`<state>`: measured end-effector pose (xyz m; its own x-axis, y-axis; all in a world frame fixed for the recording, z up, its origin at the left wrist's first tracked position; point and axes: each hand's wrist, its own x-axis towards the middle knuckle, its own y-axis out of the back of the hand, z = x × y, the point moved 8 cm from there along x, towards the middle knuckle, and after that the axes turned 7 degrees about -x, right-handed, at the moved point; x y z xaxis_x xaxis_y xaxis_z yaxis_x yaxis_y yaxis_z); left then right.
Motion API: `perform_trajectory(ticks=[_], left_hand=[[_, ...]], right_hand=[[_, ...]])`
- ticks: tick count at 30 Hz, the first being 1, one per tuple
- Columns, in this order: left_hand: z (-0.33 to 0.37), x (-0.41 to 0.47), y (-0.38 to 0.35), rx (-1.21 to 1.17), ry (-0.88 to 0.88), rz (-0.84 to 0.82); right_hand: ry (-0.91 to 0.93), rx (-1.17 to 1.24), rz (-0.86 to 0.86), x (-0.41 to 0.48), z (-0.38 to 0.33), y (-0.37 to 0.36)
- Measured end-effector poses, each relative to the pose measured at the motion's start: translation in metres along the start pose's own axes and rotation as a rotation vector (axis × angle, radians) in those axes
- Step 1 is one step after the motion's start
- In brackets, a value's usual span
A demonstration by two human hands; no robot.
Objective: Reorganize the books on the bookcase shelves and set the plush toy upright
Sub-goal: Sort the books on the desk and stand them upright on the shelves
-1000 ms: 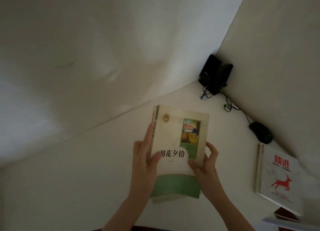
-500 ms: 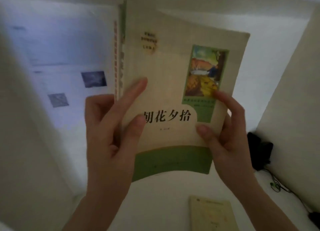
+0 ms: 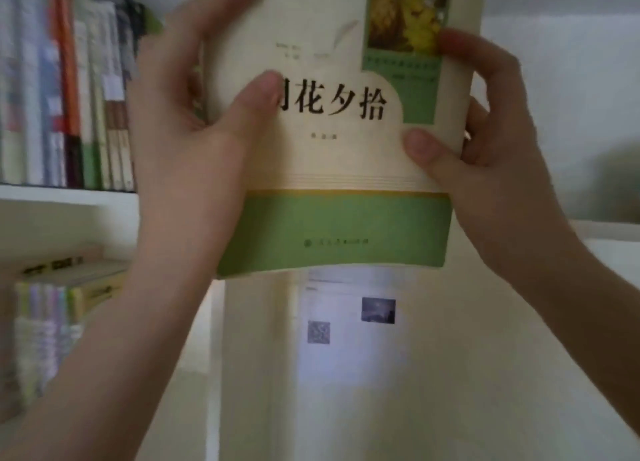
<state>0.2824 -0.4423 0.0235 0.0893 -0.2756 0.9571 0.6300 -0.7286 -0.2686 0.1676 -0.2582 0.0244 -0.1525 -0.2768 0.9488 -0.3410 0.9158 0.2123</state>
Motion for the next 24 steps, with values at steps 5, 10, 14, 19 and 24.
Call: perform_trajectory(ticks=[5, 10, 14, 19, 24], left_hand=[[-0.003, 0.036, 0.018, 0.148, -0.024, 0.034], [-0.043, 0.057, 0.047, 0.270, -0.003, 0.121], [-0.080, 0.069, 0.063, 0.390, 0.032, 0.144], [-0.108, 0.072, 0.053, 0.815, -0.052, 0.147], [-0.131, 0.074, 0.047, 1.030, -0.030, 0.057]], right_hand=[[0.020, 0.037, -0.070, 0.068, 0.030, -0.053], [0.050, -0.026, -0.219, 0.118, 0.075, -0.120], [-0.019, -0.071, -0.376, 0.141, 0.113, -0.174], [-0.024, -0.584, -0.738, 0.131, 0.162, -0.230], [-0.105, -0.477, -0.841, 0.125, 0.173, -0.236]])
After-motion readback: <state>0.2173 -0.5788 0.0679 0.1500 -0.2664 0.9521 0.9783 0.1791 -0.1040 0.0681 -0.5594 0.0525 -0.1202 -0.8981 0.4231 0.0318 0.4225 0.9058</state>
